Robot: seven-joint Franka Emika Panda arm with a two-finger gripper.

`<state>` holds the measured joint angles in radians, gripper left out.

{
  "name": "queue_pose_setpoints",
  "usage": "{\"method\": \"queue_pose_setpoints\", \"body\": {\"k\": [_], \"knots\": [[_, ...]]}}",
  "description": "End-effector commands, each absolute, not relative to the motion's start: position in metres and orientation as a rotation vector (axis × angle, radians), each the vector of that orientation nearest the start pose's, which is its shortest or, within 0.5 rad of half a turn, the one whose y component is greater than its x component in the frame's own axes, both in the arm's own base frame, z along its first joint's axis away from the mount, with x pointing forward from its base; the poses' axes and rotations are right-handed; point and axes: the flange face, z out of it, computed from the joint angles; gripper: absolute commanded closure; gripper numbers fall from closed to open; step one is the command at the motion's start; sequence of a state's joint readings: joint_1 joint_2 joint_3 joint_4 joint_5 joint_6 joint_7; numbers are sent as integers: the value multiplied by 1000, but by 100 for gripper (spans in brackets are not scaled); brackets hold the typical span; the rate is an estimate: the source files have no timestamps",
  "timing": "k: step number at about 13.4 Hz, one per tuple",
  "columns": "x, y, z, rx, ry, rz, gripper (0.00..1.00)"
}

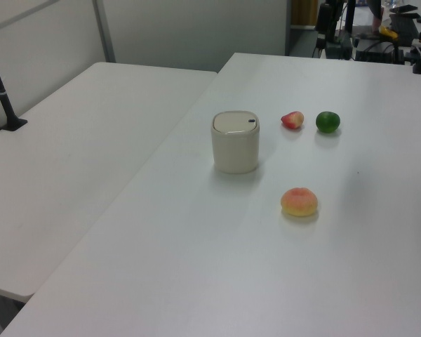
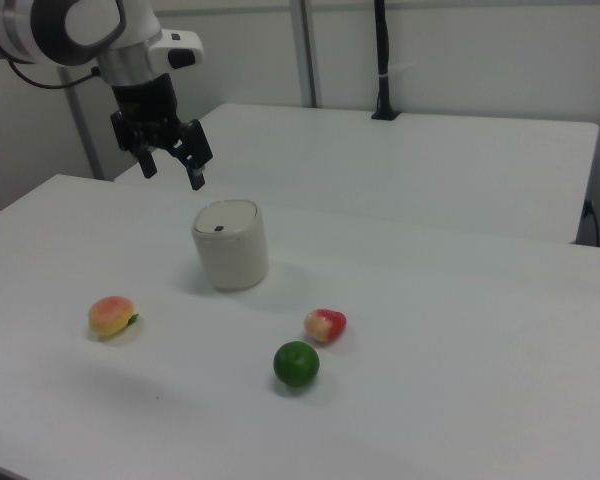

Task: Close garbage bin

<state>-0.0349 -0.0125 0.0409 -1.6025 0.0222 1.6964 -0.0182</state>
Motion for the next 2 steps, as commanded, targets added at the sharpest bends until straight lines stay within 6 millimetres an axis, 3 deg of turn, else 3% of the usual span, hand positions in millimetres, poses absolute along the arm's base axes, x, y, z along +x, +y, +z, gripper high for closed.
{"method": "queue_pose_setpoints", "body": {"k": [1, 2], "knots": [[561, 11, 628, -3118, -69, -192, 0], [562, 13, 627, -3118, -76, -187, 0]]}}
